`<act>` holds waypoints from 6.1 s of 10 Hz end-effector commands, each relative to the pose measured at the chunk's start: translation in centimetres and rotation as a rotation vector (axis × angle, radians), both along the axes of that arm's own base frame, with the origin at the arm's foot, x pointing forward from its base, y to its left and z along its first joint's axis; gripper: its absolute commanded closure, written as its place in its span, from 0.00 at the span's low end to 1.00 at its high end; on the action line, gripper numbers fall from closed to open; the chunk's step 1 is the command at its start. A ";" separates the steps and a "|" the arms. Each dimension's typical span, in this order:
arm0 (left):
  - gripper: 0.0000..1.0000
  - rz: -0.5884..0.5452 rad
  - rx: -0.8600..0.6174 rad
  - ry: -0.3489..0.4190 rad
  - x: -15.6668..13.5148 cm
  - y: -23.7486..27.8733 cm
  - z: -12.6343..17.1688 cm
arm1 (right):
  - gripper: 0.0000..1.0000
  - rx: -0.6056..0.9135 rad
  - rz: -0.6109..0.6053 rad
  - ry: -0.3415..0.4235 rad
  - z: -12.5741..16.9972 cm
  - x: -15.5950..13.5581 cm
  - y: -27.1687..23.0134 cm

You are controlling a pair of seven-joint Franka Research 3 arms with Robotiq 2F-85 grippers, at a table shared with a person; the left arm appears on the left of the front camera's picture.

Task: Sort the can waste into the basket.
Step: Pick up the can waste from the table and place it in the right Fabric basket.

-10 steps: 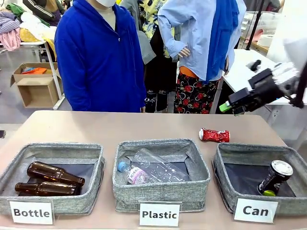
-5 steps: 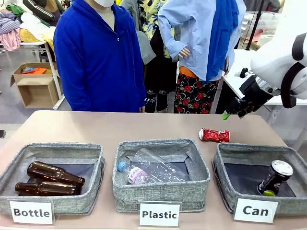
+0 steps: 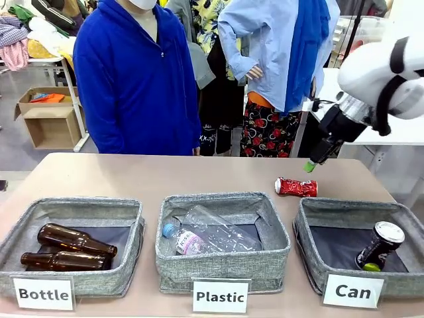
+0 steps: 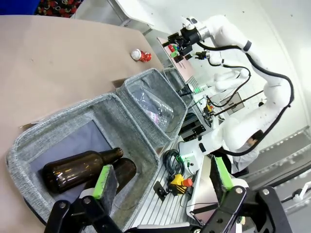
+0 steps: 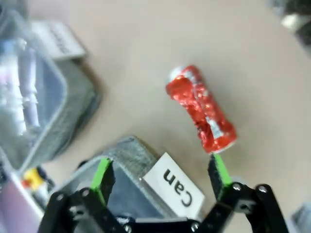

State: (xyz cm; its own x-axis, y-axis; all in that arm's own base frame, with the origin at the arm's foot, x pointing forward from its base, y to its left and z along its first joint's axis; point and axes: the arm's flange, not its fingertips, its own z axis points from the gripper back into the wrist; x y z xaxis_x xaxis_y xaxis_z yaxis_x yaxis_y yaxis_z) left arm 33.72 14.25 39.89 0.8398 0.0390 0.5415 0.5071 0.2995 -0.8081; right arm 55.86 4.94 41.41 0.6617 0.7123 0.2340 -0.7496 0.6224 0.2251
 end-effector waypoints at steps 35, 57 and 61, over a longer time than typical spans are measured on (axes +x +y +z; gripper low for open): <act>0.00 0.006 0.007 0.008 -0.3 -0.2 0.2 | 1.00 -0.405 0.477 -0.115 -1.0 0.0 5.6; 0.00 0.006 0.007 0.008 -0.3 -0.2 0.2 | 0.00 -0.137 0.746 0.125 -1.6 -10.8 -1.2; 0.00 0.006 0.007 0.008 -0.3 -0.2 0.2 | 0.00 0.281 0.555 0.010 -0.7 -9.1 -1.6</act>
